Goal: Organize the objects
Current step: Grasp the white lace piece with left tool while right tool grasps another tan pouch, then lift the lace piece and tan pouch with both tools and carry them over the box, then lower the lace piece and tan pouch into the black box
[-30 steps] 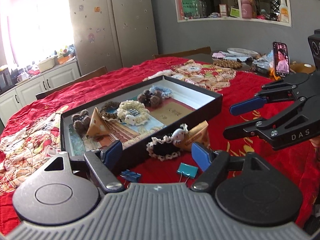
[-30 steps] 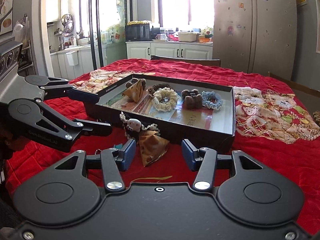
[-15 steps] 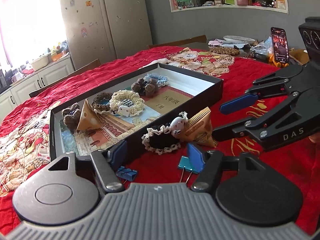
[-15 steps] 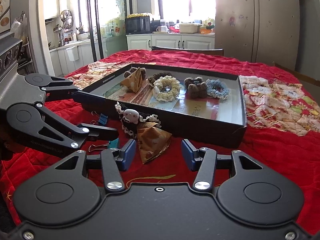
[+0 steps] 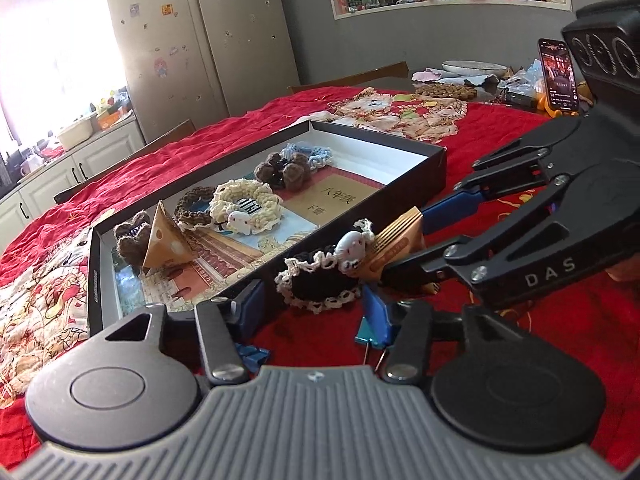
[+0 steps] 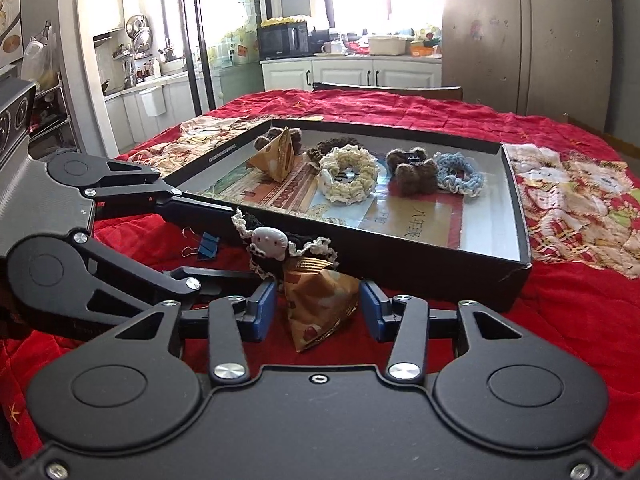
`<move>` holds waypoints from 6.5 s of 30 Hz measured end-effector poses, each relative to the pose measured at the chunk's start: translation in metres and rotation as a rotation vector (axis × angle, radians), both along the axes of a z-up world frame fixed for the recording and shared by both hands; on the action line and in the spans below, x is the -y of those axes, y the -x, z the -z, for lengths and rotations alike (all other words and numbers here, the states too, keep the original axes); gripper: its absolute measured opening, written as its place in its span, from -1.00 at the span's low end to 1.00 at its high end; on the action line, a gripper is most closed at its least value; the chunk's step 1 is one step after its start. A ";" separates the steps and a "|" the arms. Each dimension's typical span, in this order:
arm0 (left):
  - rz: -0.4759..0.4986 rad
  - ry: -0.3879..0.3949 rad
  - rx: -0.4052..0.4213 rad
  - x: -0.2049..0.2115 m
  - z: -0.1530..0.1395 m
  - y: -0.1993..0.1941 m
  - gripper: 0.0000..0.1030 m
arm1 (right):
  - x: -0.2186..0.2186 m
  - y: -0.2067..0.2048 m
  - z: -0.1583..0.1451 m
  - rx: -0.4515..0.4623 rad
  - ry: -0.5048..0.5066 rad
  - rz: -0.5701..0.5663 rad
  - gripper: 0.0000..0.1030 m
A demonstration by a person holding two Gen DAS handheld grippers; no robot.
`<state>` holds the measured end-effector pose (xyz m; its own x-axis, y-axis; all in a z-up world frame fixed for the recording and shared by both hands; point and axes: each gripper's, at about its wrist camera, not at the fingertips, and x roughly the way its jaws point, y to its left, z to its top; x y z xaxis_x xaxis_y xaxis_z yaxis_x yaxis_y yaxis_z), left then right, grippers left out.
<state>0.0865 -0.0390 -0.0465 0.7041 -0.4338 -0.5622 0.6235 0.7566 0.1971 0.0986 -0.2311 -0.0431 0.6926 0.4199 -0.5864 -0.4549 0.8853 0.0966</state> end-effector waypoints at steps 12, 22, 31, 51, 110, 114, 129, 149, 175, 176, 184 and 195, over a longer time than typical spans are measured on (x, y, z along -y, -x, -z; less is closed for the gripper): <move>0.021 0.007 -0.004 0.006 0.000 -0.001 0.26 | 0.002 0.004 0.002 0.010 0.035 0.019 -0.35; 0.048 -0.001 0.031 0.020 -0.002 0.002 0.25 | 0.024 0.023 -0.007 0.026 0.041 0.051 -0.36; 0.075 -0.032 0.022 0.036 0.004 -0.001 -0.42 | 0.033 0.030 -0.013 0.038 0.021 0.055 -0.37; 0.072 0.022 0.025 0.033 -0.007 0.004 -0.78 | 0.036 0.041 -0.028 0.085 0.004 0.052 -0.41; -0.119 0.257 0.110 -0.022 -0.081 -0.044 -0.77 | 0.000 -0.025 -0.108 0.251 -0.006 0.040 -0.42; -0.157 0.269 0.118 -0.024 -0.084 -0.056 -0.77 | -0.006 -0.038 -0.114 0.264 -0.013 0.049 -0.42; -0.290 0.312 0.084 -0.037 -0.077 -0.106 -0.77 | -0.022 -0.100 -0.110 0.248 -0.041 0.113 -0.42; -0.322 0.304 0.051 -0.030 -0.044 -0.138 -0.76 | -0.025 -0.155 -0.051 0.148 -0.090 0.176 -0.41; -0.346 0.241 -0.008 -0.021 -0.019 -0.154 -0.73 | -0.029 -0.174 -0.017 0.075 -0.023 0.199 -0.41; -0.348 0.239 -0.010 -0.022 -0.018 -0.154 -0.73 | -0.029 -0.174 -0.016 0.073 -0.019 0.198 -0.41; -0.349 0.216 -0.022 -0.020 -0.015 -0.155 -0.72 | -0.035 -0.176 -0.010 0.072 0.015 0.192 -0.42; -0.345 0.202 -0.012 -0.016 -0.015 -0.154 -0.52 | -0.038 -0.176 -0.007 0.067 0.035 0.181 -0.41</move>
